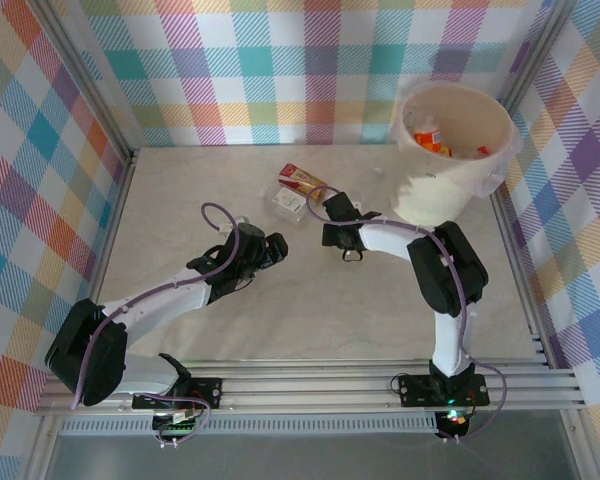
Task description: Put the plastic bottles in the bin
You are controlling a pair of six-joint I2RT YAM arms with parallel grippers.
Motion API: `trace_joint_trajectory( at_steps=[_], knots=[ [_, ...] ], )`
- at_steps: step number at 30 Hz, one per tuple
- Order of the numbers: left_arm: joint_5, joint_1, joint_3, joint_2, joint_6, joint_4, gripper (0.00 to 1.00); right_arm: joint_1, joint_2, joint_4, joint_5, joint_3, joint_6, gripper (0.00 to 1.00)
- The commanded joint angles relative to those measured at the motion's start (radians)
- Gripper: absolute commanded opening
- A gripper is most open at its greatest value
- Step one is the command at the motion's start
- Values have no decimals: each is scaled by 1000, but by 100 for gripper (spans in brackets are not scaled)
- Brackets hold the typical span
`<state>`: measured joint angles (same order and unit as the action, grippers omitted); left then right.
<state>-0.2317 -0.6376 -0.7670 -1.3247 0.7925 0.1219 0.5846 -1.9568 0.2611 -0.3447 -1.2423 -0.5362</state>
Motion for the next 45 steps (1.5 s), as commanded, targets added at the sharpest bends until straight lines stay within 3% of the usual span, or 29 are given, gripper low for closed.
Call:
trace_joint_trajectory(
  at_steps=[1,8,20,32,40,45],
  knots=[
    [43,9,11,27,-34,-41,100,0,-6,-21,-18,-36,57,64],
    [203,6,3,14,-100,-141,100,0,117,-33,97,50,167,48],
    [409,-33,-17,-28,-129,-397,100,0,471,-34,207,227,331,42],
    [410,-61,-60,-55,-88,-488,100,-2,725,-85,225,257,420,36],
    [384,-64,-70,-43,-91,-472,100,-35,794,-117,247,166,502,36],
    [375,-65,-70,-48,-79,-476,100,-116,772,-107,273,67,547,36]
  ],
)
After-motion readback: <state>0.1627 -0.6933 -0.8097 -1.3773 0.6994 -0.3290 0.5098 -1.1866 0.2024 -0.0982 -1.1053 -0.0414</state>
